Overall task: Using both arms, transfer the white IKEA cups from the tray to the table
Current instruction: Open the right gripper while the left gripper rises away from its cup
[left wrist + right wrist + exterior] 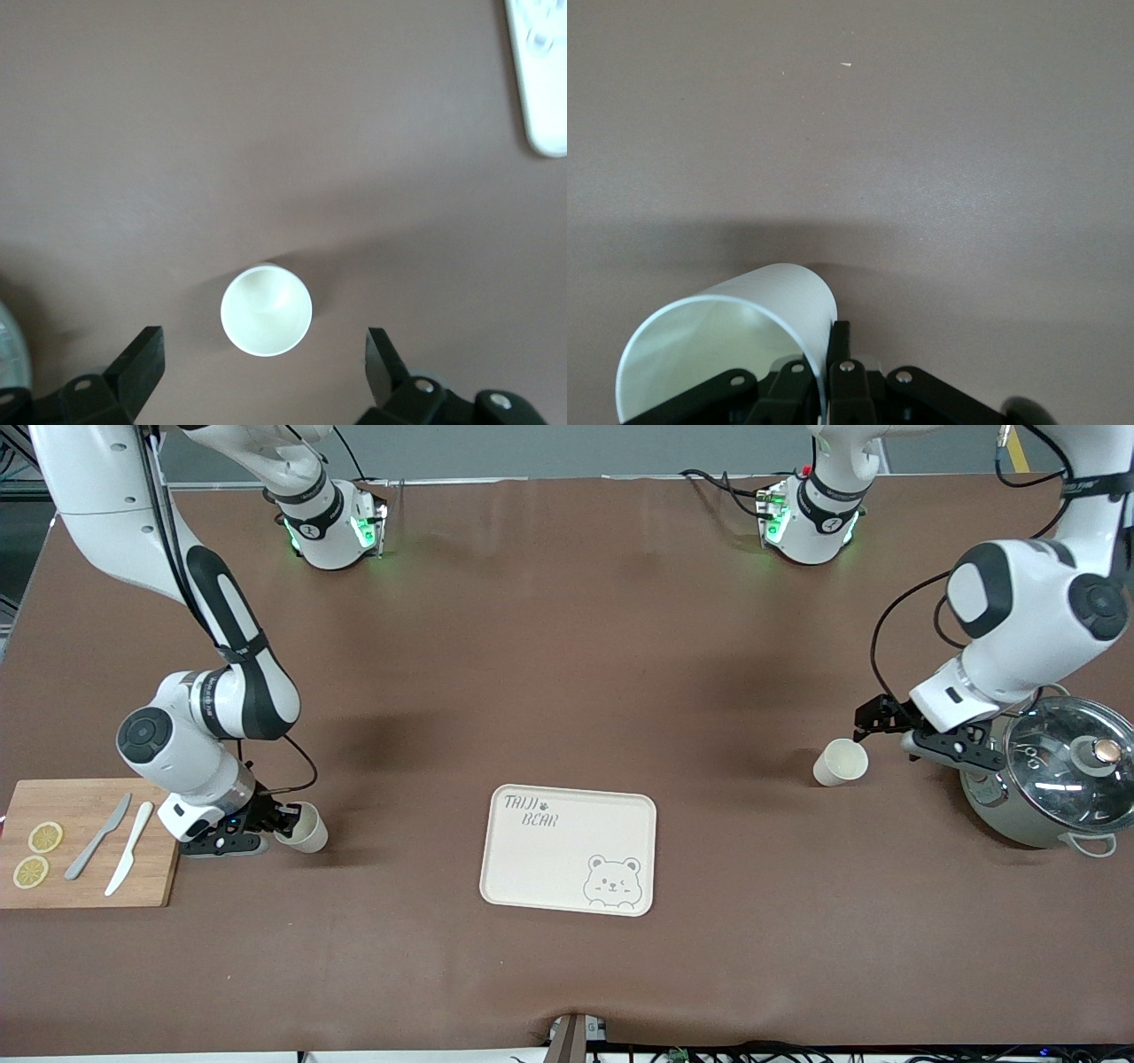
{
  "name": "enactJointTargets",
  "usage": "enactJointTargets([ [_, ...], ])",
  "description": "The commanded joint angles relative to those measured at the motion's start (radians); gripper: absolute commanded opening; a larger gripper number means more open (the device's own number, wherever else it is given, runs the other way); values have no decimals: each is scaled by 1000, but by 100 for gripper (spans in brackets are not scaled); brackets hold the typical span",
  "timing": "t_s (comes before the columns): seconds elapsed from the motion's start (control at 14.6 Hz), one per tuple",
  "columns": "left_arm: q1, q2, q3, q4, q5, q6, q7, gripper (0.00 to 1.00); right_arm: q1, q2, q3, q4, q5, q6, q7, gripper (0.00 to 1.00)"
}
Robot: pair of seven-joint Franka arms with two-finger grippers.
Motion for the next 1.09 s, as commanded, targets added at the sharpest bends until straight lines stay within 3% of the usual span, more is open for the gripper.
enactJointTargets([
  [0.0,-5,85,-33,209,80,-120,-149,100,-13,-8,12,-14,6,15,-16,0],
  [0.21,-52,158,-45,385,94,-212,-284,100,-13,-2,12,-13,6,15,-16,1],
  [0.27,-81,172,-45,431,111,-236,-336,100,-13,-1,12,-11,6,15,-16,9],
  [0.55,-146,183,-45,542,168,-322,-502,100,-13,-1,12,-10,6,15,-16,58],
  [0.68,-143,173,-45,597,166,-391,-502,100,-13,-1,12,-10,6,15,-16,96],
  [0.89,-146,165,-36,729,163,-593,-500,100,-15,-1,12,-10,6,13,-16,100],
  [1.03,-143,144,-39,748,160,-660,-494,100,-15,-2,12,-8,6,9,-16,100],
])
